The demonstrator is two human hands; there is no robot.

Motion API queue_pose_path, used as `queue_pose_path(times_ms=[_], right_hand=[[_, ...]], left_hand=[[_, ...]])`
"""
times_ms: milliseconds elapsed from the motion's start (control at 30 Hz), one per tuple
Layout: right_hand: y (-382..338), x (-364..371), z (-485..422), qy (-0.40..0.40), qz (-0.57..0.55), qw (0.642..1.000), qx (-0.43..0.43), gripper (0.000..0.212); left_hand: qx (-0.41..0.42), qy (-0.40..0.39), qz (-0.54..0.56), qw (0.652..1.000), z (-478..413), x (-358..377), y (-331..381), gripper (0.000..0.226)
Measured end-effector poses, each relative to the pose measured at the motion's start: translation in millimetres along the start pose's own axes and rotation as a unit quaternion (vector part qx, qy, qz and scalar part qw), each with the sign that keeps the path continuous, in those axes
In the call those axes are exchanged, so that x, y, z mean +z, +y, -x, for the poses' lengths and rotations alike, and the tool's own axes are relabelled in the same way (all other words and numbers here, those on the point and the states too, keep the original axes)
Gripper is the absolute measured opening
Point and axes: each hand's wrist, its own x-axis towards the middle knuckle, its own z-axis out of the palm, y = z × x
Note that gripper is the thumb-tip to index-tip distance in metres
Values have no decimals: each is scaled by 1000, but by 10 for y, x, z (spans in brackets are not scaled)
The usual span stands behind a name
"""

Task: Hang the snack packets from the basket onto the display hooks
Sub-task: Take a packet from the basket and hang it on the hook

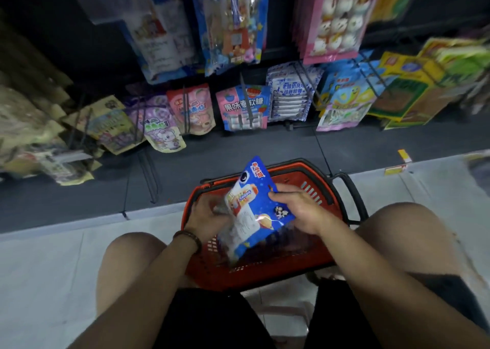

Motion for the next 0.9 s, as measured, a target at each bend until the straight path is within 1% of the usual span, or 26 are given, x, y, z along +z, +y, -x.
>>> queue_pose_path(times_ms=[33,67,100,133,200,233,300,333,367,433,467,500,533,600,633,733,767,800,833,867,900], right_hand=[[-131,-27,96,-31,18,999,-8,24],[-276,-40,203,-56,41,997,-15,27],[-404,-56,291,-75,64,995,-22,32],[-539,-52,385,-84,82,993,-22,36],[-771,-13,552,-102,96,990,-22,31],[-872,24,635,-118,95,988,-28,26],[-1074,115,819,-143,92,985,-42,23],[-1147,143,882,-139,82,986,-48,27],[-1186,139,917,-129,54,989,-49,40],[-1212,101,970,-122,-42,991,-43,78],[-1199,85,987,-122,-77,988,-47,88],[-1176,92,1019,-123,-85,987,-51,91],[-1126,109,1045,-121,-71,989,-56,86],[-1003,206,1120,-105,-6,992,-72,64],[-934,266,1144,-104,18,991,-85,54],[-809,399,1132,-90,29,987,-130,46],[-801,425,1121,-65,30,987,-146,44],[-797,444,1102,-34,41,985,-162,40],[-800,480,1088,-5,63,982,-180,37],[-797,527,1070,28,87,976,-198,35],[-796,585,1064,61,113,967,-220,34]], left_hand=[[8,17,26,999,50,-92,58,68],[22,25,24,999,100,-201,111,91],[41,19,30,999,180,-304,218,102],[64,-12,55,996,258,-404,311,98],[90,-117,125,981,418,-533,506,73],[104,-145,139,974,486,-558,581,67],[128,-151,162,967,619,-553,677,69],[134,-137,174,966,682,-540,708,66],[140,-115,197,963,744,-510,729,58],[134,-34,266,954,856,-469,798,41],[129,10,298,946,914,-459,859,36],[131,45,321,937,958,-448,921,34],[134,73,334,930,993,-437,989,33],[136,110,340,924,1026,-436,1109,29],[137,117,340,923,1043,-439,1167,27],[137,119,346,920,1051,-437,1265,31],[128,128,349,920,1048,-431,1283,38],[113,158,334,923,1031,-424,1283,47],[97,207,298,927,1020,-417,1281,56],[87,249,258,930,1015,-406,1275,61],[95,266,242,928,1030,-385,1291,61]])
